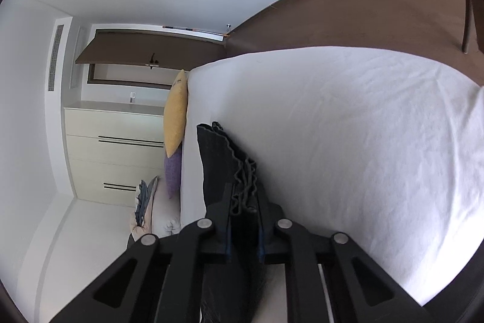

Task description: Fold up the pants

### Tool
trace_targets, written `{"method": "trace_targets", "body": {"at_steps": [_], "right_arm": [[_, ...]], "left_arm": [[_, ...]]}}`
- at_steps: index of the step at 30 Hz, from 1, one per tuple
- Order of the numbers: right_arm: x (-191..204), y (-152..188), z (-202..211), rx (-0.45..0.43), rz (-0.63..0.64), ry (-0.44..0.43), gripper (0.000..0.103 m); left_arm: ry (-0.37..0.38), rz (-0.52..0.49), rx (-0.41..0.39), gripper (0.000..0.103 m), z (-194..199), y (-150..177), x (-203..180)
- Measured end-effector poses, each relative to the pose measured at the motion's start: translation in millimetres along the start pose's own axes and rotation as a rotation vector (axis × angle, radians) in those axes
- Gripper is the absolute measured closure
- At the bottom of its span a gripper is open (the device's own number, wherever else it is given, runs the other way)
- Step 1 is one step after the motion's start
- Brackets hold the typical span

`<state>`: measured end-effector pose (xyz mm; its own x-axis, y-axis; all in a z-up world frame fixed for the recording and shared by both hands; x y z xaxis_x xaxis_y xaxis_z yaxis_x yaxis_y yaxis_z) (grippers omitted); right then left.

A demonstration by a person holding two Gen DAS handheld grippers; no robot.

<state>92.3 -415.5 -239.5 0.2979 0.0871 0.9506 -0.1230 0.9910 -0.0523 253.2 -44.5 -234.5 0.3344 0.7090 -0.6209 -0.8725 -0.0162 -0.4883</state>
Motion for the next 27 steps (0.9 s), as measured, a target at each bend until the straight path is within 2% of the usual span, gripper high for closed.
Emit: {"method": "trace_targets", "body": {"at_steps": [4,9,12,16,18,20,22,24,27], "right_arm": [[9,5,5,-0.022,0.069,0.051,0.091],[47,26,4,-0.016,0.269,0.129,0.091],[81,67,-9,0.024,0.495,0.197,0.091],[112,156,-32,0.091,0.929,0.322,0.091],[107,199,-51,0.101,1.206,0.451,0.091],[85,226,-70,0.115,1.414,0.596,0.091],[67,237,-79,0.105,1.509,0.663,0.091],[68,241,-78,0.063,1.567,0.677,0.091],[79,249,-70,0.028,1.597,0.647,0.091]], "left_arm": [[-0.002,-0.003,-0.002,0.101,0,1,0],[-0.003,-0.003,-0.003,0.101,1,1,0],[-0.003,-0.002,-0.004,0.101,0,1,0],[-0.018,-0.013,-0.005,0.101,1,0,-3],[-0.038,-0.031,-0.005,0.101,1,-1,-8],[-0.049,-0.038,-0.003,0.101,2,-4,-16],[-0.036,-0.026,0.005,0.100,0,-6,-26],[0.010,0.016,0.015,0.097,-4,-6,-35],[0.091,0.069,0.025,0.067,-12,-8,-54]]}}
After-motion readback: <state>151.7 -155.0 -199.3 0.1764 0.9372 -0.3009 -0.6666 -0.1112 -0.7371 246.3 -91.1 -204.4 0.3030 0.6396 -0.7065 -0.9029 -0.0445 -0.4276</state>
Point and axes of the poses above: each gripper's, at about its wrist camera, not at the fingertips, and z roughly against the way its jaws point, x to its left, y to its underside, the point moved 10 cm from there along -z, roughly the way its jaws point, and after that the axes turned 4 degrees about -z, right-handed, at the moved point
